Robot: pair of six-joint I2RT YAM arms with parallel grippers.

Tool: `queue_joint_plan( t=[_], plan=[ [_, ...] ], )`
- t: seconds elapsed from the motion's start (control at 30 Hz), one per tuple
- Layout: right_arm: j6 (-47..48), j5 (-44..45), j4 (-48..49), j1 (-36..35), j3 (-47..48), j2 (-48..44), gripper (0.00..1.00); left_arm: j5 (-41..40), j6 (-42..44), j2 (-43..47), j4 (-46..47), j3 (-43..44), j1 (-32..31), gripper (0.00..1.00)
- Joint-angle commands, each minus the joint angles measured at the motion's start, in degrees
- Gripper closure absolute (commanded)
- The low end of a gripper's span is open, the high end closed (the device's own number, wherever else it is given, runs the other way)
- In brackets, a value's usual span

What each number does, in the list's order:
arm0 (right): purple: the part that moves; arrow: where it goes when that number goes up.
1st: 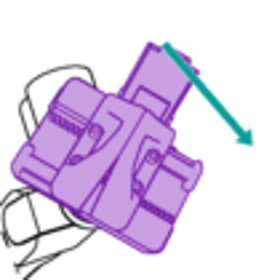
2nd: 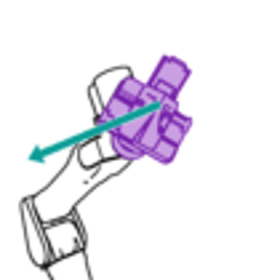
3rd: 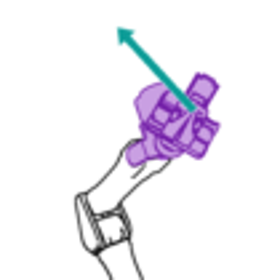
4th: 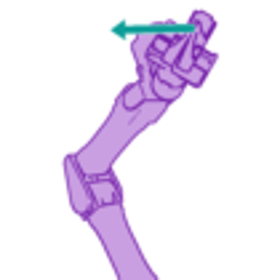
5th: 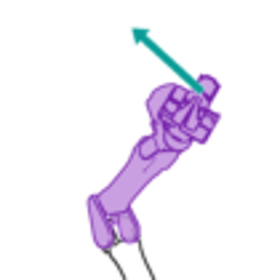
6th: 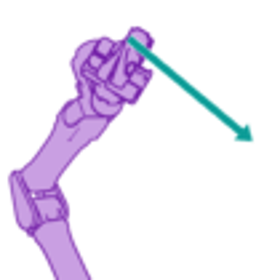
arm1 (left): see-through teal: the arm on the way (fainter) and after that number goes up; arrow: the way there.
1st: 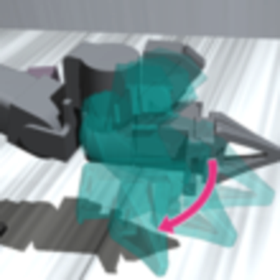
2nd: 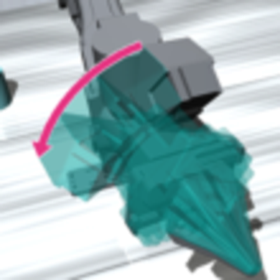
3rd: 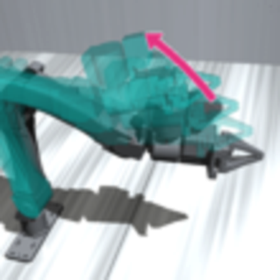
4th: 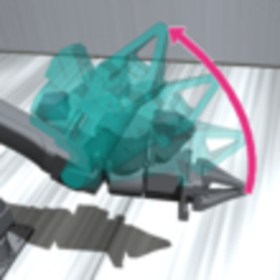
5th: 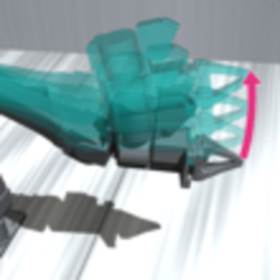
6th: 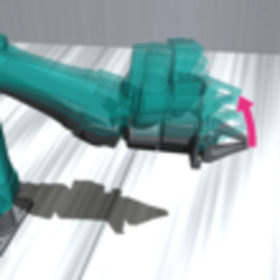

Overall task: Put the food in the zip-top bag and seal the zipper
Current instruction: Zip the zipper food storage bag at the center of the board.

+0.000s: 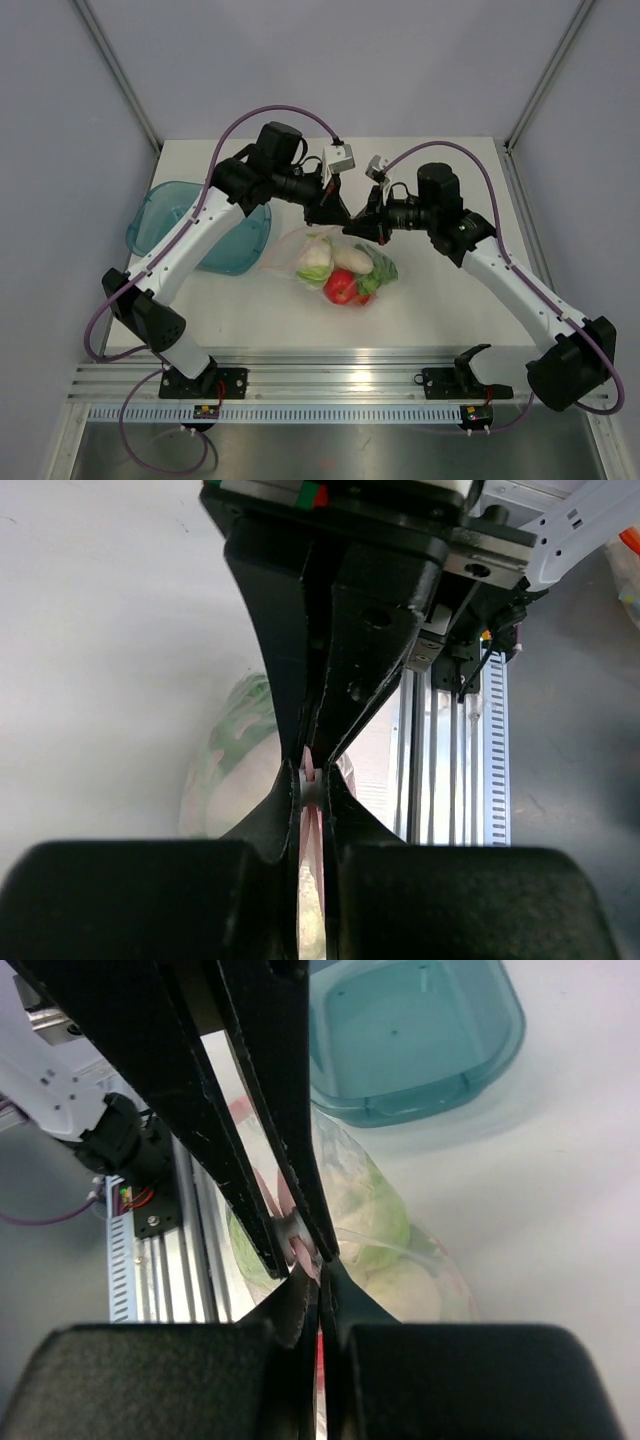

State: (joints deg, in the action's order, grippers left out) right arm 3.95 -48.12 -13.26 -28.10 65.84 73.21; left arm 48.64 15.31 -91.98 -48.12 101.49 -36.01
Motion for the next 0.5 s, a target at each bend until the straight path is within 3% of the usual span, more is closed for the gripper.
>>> queue_joint_plan(
  t=[0.0, 0.47],
  plan=[
    [-2.9, 8.5, 9.9, 1.3, -1.5, -6.7, 1.00, -1.9, 1.5, 1.5, -1.2, -2.6, -0.3, 1.00],
    [-6.7, 13.7, 9.6, 7.6, -4.2, -11.3, 1.00, -3.6, 2.4, 4.2, -1.0, -9.0, 3.9, 1.00]
  ],
)
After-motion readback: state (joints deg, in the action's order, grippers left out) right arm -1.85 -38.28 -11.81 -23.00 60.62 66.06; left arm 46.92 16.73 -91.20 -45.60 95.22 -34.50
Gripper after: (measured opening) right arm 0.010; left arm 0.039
